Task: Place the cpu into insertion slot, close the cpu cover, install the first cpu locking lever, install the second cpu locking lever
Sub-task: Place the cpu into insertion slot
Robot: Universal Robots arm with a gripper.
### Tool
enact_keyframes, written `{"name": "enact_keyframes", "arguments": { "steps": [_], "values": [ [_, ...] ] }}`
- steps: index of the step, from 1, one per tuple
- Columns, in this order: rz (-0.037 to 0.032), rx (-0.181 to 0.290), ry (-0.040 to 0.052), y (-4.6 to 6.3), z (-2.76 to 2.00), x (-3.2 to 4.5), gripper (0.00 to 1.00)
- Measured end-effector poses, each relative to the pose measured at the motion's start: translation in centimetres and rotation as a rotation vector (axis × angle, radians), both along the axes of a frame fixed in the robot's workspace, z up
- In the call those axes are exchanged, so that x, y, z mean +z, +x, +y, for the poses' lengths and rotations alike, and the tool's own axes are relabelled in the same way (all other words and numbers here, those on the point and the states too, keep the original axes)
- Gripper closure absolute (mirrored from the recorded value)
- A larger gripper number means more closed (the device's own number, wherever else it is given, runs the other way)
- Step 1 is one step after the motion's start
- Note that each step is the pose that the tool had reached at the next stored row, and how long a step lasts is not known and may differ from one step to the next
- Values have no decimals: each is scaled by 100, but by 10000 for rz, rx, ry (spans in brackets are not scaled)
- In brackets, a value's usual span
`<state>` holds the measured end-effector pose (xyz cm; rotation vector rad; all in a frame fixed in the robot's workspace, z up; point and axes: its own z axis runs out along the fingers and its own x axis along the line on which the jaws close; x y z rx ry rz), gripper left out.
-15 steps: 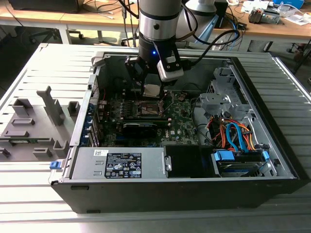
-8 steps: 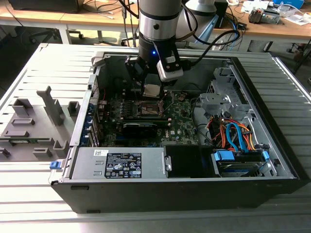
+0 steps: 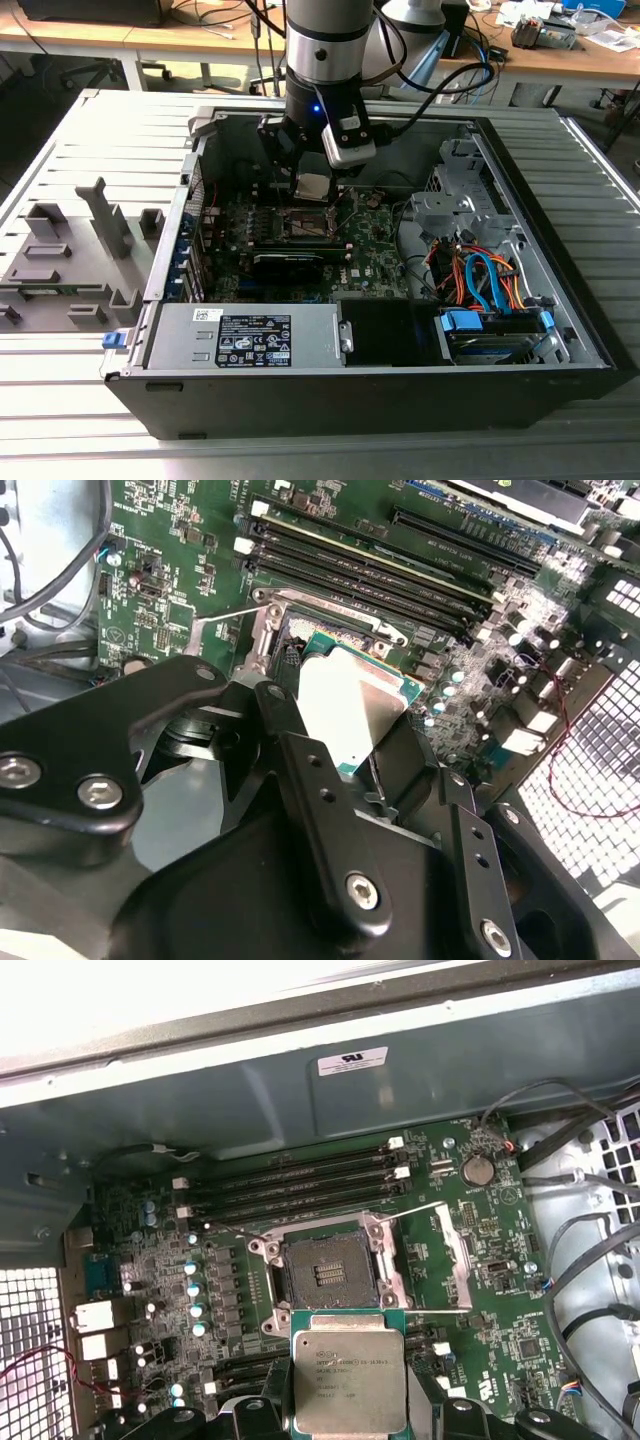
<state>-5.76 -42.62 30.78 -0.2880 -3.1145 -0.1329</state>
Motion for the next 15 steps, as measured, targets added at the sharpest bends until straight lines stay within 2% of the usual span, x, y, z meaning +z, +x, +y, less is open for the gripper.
{"name": "enact_keyframes", "arguments": {
  "steps": [15],
  "values": [
    [0, -256, -29, 0, 0, 0, 46]
  ]
}}
